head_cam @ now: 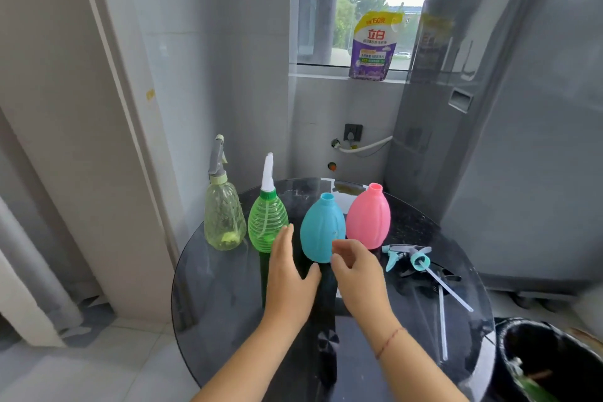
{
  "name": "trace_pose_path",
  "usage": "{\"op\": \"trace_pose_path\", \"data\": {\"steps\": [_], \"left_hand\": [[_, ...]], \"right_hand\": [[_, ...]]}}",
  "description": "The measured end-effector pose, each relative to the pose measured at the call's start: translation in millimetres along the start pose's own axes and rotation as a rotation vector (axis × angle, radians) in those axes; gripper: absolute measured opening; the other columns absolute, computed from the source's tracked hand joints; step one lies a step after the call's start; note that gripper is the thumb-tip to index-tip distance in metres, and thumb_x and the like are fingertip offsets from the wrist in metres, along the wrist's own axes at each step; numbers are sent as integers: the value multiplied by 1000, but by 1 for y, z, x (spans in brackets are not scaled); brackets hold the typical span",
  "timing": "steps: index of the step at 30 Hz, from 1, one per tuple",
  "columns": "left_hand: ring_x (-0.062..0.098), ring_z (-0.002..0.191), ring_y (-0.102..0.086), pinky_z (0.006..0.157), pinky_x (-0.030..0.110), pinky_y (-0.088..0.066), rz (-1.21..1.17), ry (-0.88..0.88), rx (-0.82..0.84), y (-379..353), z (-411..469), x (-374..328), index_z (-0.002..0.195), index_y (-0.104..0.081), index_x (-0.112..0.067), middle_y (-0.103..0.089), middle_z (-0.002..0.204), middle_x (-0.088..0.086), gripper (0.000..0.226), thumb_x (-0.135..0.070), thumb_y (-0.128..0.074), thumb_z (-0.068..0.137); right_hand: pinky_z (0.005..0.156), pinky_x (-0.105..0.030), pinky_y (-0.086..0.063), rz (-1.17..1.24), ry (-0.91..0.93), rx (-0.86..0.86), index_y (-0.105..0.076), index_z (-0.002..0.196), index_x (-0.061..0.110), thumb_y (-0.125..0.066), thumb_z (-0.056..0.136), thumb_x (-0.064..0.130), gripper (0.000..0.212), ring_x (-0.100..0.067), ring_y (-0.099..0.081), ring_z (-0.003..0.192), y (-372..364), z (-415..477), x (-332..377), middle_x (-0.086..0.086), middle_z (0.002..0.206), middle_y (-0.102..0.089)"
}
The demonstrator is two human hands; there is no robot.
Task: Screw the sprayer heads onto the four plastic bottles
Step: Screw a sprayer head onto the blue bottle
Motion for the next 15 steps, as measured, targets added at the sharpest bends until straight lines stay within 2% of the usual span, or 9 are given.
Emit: {"op": "trace_pose_path", "data": {"steps": [1,3,6,9,11,15], "left_hand": [[11,147,-15,115,23,-15,3,-2,19,-9,3,-6,152,-17,-22,-18,160,-5,83,-10,-67,87],[13,149,-7,113,22,-8,33,-10,27,-19,12,-12,154,-8,-21,-9,163,-3,93,-17,-71,85],[17,149,-5,113,26,-9,100,-16,25,-32,33,-22,154,-1,-20,-5,163,-2,102,-25,-74,83],[21,150,-7,118,36,-15,143,12,45,-43,54,-24,153,2,-17,-5,164,1,105,-28,-75,82],[24,149,-11,118,39,-19,156,56,45,-47,64,-19,153,1,-15,-9,163,5,106,-28,-75,81],[27,144,-25,113,41,-29,170,136,47,-58,72,-5,153,-7,-13,-24,157,8,104,-30,-78,78]], "right_hand": [[71,-5,-42,-20,0,-49,-60,121,14,-54,90,10,31,-8,-60,100,16,3,-2,6,107,-64],[79,-20,-48,-101,11,-149,-60,119,12,-55,88,8,31,-17,-60,104,40,11,-3,0,108,-63],[92,-37,-44,-459,8,-294,-59,121,13,-60,85,12,36,-28,-51,116,85,34,-6,-8,123,-58],[96,-42,-39,-837,-174,-262,-56,119,11,-64,84,26,39,-33,-46,121,118,61,-25,-11,125,-54],[96,-42,-39,-905,-286,-221,-56,115,8,-65,84,34,41,-33,-47,121,125,71,-41,-12,124,-54],[91,-38,-41,-931,-351,-172,-57,113,10,-62,84,38,42,-31,-52,116,120,82,-69,-10,122,-57]]}}
Point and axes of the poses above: each hand's wrist, its own z-axis towards the middle knuckle, its own y-axis out of the back of the hand, x = y × z, the point moved 7 cm from there along z, towards the middle knuckle
